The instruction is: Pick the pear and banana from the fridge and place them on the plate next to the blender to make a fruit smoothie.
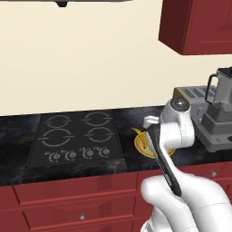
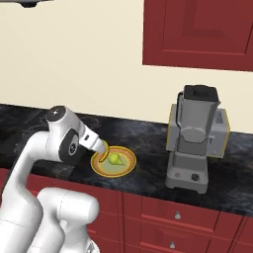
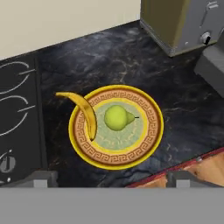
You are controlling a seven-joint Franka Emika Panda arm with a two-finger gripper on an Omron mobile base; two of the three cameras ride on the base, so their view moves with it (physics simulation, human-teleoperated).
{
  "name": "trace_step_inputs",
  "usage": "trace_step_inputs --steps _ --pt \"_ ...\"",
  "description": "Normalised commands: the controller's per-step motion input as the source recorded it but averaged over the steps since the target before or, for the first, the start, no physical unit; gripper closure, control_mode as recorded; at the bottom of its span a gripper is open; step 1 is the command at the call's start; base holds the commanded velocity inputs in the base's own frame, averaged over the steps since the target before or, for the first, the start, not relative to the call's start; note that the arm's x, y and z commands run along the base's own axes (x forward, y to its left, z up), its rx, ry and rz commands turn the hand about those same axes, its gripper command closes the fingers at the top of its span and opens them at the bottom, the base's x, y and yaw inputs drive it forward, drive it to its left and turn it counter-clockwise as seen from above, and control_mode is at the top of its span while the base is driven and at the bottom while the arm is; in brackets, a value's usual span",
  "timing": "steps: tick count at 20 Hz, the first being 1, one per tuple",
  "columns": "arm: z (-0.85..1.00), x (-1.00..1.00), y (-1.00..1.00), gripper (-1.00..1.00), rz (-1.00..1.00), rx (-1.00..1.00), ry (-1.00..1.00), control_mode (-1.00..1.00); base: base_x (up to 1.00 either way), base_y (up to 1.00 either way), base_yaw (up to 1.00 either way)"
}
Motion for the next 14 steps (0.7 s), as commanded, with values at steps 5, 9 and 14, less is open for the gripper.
trace_step_inputs --steps 5,9,14 --pt "1.0 -1.0 -0.01 -1.0 0.01 0.0 -0.37 -1.0 0.0 0.0 0.0" --pt "1.0 -1.0 0.0 -1.0 0.11 -0.07 -0.43 -1.0 0.0 0.0 0.0" --pt "0.6 -0.42 -0.04 -1.0 0.08 -0.04 -0.27 -1.0 0.0 0.0 0.0"
